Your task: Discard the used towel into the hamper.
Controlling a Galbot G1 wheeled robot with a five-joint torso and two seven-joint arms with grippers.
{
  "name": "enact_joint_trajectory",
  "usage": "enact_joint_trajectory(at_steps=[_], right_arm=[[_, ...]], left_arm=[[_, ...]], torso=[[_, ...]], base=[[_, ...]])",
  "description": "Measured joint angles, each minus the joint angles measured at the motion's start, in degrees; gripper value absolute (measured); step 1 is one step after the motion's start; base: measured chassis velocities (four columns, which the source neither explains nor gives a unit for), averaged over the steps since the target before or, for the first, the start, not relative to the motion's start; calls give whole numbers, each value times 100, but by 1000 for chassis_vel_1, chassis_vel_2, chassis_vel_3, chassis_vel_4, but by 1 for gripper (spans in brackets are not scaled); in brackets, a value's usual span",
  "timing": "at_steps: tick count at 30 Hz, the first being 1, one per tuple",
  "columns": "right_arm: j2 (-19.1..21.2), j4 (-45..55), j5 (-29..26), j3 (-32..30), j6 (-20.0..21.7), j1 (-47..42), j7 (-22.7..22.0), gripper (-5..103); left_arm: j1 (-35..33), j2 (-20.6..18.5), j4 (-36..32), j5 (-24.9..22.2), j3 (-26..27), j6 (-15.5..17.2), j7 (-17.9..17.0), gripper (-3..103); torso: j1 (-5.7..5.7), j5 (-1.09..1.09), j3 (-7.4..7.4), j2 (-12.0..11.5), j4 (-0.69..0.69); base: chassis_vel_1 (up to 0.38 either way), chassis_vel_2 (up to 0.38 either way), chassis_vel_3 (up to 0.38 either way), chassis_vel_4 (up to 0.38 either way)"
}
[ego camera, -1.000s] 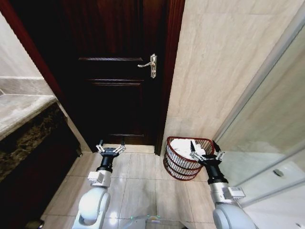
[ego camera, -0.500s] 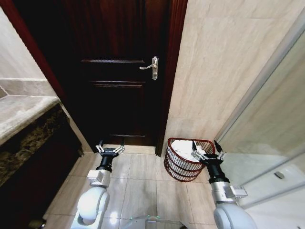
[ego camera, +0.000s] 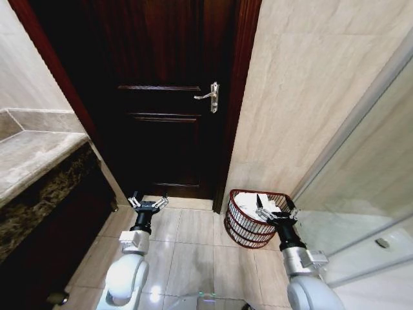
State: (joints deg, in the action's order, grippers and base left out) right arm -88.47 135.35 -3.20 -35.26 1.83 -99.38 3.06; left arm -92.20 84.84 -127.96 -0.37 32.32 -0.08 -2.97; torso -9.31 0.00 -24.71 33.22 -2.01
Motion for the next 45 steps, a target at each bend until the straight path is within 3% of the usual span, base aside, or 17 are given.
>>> enact_joint_trajectory(at_steps=[29, 39, 45], right_arm=[[6, 200, 31, 22, 124, 15, -108, 100], [406, 106, -278, -166, 286, 195, -93, 100], [416, 106, -312, -154, 332, 273, -104, 100]], left_arm=[[137, -111, -48, -261, 29, 131, -39, 100], [87, -19, -62, -276, 113, 194, -163, 100], [93, 47, -66, -243, 86, 237, -178, 100]], torso=[[-243, 0, -324, 565, 2], [-340, 0, -453, 793, 0], [-397, 0, -531, 929, 0]], base=[[-4, -4, -5, -5], [0, 0, 0, 0], [0, 0, 0, 0]])
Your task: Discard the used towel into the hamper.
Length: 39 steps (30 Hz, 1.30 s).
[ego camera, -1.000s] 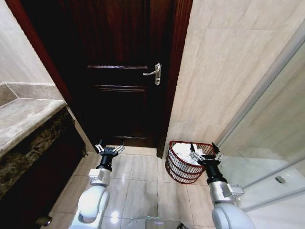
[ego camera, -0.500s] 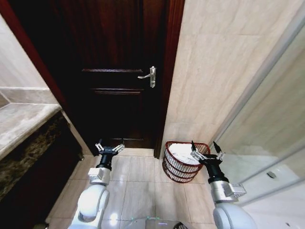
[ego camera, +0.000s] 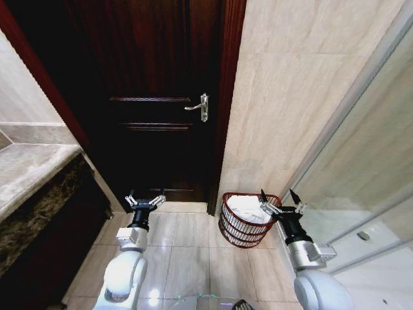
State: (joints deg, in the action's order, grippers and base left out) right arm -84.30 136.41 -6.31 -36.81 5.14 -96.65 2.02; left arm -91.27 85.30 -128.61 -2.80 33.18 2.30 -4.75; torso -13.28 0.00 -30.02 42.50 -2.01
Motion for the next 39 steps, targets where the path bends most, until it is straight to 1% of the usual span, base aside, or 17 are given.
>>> enact_joint_trajectory(at_steps=[5, 8, 12, 13, 15, 16, 18, 19, 22, 23, 26, 30, 31, 34, 35, 36, 39], right_arm=[[-78, -6, -1, 57, 11, -1, -2, 100], [-191, -197, 3, 131, -5, 48, 0, 100], [-208, -340, -32, 105, -5, 105, 5, 100], [-193, -443, -85, 61, -12, 138, 23, 100], [-178, -713, -170, -60, -131, 213, 160, 100], [-178, -713, -170, -60, -131, 213, 160, 100], [-178, -876, -190, -107, -240, 249, 225, 100], [-163, -1020, -203, -108, -382, 266, 233, 100], [-144, -1122, -248, -64, -534, 262, 192, 100], [-144, -1122, -248, -64, -534, 262, 192, 100], [-168, -1148, -232, -61, -621, 287, 194, 100], [-161, -1146, -204, -73, -630, 310, 211, 100], [-160, -1142, -195, -85, -633, 322, 231, 100], [-161, -1128, -194, -88, -637, 318, 237, 100], [-137, -1098, -198, -95, -648, 285, 243, 100], [-137, -1098, -198, -95, -648, 285, 243, 100], [-36, -1048, -309, -220, -705, 172, 273, 100]], left_arm=[[2, 14, -15, 49, -22, 55, 9, 100], [-3, 9, -57, 32, -23, 266, 5, 100], [10, 13, -39, 70, -4, 329, 6, 100], [44, 27, 55, 87, 2, 295, 10, 100], [119, 71, 335, 174, 10, 47, 13, 100], [119, 71, 335, 174, 10, 47, 13, 100], [141, 126, 504, 274, 29, -92, 13, 100], [136, 172, 640, 305, 33, -163, 10, 100], [93, 226, 795, 307, 45, -263, -7, 100], [93, 226, 795, 307, 45, -263, -7, 100], [64, 268, 859, 292, 63, -314, -10, 100], [65, 275, 822, 229, 55, -267, -1, 100], [65, 255, 744, 132, 42, -183, 15, 100], [67, 175, 678, 39, 41, -115, 27, 100], [66, 61, 651, -28, 71, -87, 33, 100], [66, 61, 651, -28, 71, -87, 33, 100], [12, -232, 574, -250, 236, -57, 34, 100]], torso=[[-53, -1, -72, 124, 0], [-100, -1, -144, 245, 1], [-137, 0, -189, 325, 0], [-155, 0, -214, 370, 0], [-185, 0, -252, 436, 1], [-185, 0, -252, 436, 1], [-204, 0, -276, 478, 1], [-223, 0, -299, 521, 1], [-253, 0, -343, 594, 0], [-253, 0, -343, 594, 0], [-298, 0, -410, 710, 0], [-334, -1, -457, 791, 0], [-359, 0, -484, 844, 0], [-383, 0, -514, 898, 0], [-404, -1, -537, 944, 0], [-404, -1, -537, 944, 0], [-450, 0, -601, 1052, 0]], base=[[0, 0, 0, 0], [0, 0, 0, 0], [0, 0, 0, 0], [0, 0, 0, 0], [0, 0, 0, 0], [0, 0, 0, 0], [0, 0, 0, 0], [0, 0, 0, 0], [0, 0, 0, 0], [0, 0, 0, 0], [0, 0, 0, 0], [0, 0, 0, 0], [0, 0, 0, 0], [0, 0, 0, 0], [0, 0, 0, 0], [0, 0, 0, 0], [0, 0, 0, 0]])
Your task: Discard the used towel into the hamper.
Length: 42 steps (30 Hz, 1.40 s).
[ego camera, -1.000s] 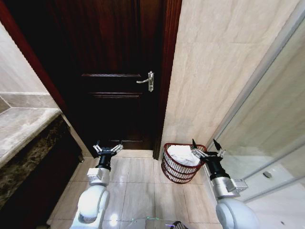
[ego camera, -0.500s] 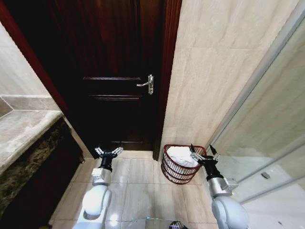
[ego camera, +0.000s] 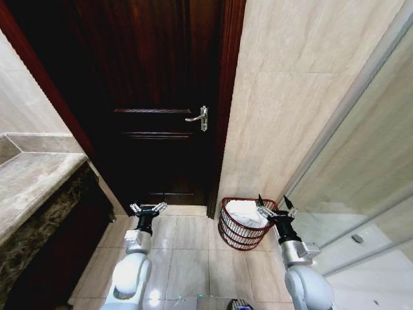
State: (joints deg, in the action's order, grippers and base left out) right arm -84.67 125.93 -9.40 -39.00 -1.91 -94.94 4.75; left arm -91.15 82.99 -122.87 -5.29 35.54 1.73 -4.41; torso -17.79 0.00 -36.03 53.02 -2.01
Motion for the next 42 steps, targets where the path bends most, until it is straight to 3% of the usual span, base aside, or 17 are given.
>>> enact_joint_trajectory(at_steps=[12, 42], right_arm=[[166, 109, -359, -396, -26, -201, 124, 100], [25, 477, -127, -173, 281, -115, -8, 100]], left_arm=[[-81, -474, -258, -486, 523, 174, 73, 100], [-31, -483, -288, -577, 421, 164, 75, 100]], torso=[[-140, -1, -185, 325, 0], [-508, 0, -631, 1139, 0]], base=[[0, 0, 0, 0], [0, 0, 0, 0]])
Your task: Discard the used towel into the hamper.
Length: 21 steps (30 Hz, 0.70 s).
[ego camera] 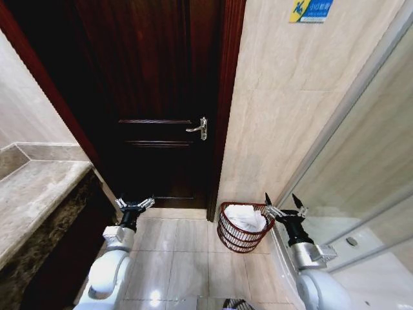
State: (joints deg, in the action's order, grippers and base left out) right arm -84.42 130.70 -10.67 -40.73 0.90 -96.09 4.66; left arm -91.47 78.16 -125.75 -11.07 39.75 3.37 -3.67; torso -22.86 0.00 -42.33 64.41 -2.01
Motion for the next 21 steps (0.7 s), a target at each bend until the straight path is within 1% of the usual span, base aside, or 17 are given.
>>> enact_joint_trajectory(at_steps=[2, 4, 5, 7, 10, 11, 14, 21], right_arm=[[1, 34, 2, 5, 12, -1, -6, 100], [3, 41, 3, 4, 15, -1, -7, 100], [9, 58, 3, 5, 27, -4, -14, 100], [10, 60, 3, 4, 29, -6, -16, 100], [14, 85, 3, 11, 37, -16, -22, 100], [14, 85, 3, 11, 37, -16, -22, 100], [22, 140, 3, 28, 82, -14, -38, 100], [32, 201, 22, 75, 156, -3, -77, 100]], left_arm=[[6, 6, -25, 0, -18, 10, 0, 100], [6, 8, -30, 0, -21, 12, 0, 100], [2, 15, -48, 3, -28, 17, 0, 100], [-1, 17, -53, 5, -30, 18, 1, 100], [-11, 29, -72, 11, -31, 20, 4, 100], [-11, 29, -72, 11, -31, 20, 4, 100], [-15, 37, -84, 13, -35, 21, 8, 100], [-16, 38, -92, 7, -36, 27, 12, 100]], torso=[[-32, 0, -44, 77, 0], [-39, 0, -53, 94, 0], [-68, 0, -89, 159, 0], [-81, 0, -103, 185, 0], [-142, 0, -174, 314, 0], [-142, 0, -174, 314, 0], [-194, 0, -240, 433, 0], [-268, 0, -329, 597, 0]], base=[[0, 0, 0, 0], [0, 0, 0, 0], [0, 0, 0, 0], [0, 0, 0, 0], [0, 0, 0, 0], [0, 0, 0, 0], [0, 0, 0, 0], [0, 0, 0, 0]])
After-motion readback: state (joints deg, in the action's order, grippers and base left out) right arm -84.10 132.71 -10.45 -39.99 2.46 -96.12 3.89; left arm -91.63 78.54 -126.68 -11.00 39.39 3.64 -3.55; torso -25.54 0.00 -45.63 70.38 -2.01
